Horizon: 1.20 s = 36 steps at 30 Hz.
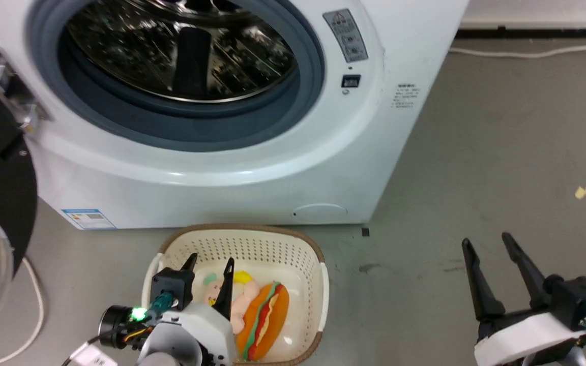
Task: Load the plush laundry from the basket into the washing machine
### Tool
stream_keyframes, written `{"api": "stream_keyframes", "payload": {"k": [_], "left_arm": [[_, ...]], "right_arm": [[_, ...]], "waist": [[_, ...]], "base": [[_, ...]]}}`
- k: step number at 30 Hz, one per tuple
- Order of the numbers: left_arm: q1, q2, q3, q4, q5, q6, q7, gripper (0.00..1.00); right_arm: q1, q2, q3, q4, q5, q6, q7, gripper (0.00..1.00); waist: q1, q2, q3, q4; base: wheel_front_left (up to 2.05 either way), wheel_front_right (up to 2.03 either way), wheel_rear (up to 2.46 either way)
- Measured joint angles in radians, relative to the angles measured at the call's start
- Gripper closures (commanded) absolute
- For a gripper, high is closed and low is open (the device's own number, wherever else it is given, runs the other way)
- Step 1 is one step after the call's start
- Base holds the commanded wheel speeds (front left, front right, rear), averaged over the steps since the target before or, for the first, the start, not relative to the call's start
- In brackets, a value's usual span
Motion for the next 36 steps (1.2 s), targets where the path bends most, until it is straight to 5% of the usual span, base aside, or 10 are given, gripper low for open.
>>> {"api": "stream_keyframes", "payload": {"k": [36], "left_arm": [[-0.354,0.152,-0.109,0.520,-0.093,-0.021,0.087,0.00]], "right_arm": [[-0.075,0.000,0.013,-0.066,0.152,0.000,-0.071,0.00]], "waist": [[0.0000,0.0000,0.333,-0.155]], "base": [[0.00,0.00,0.00]]}}
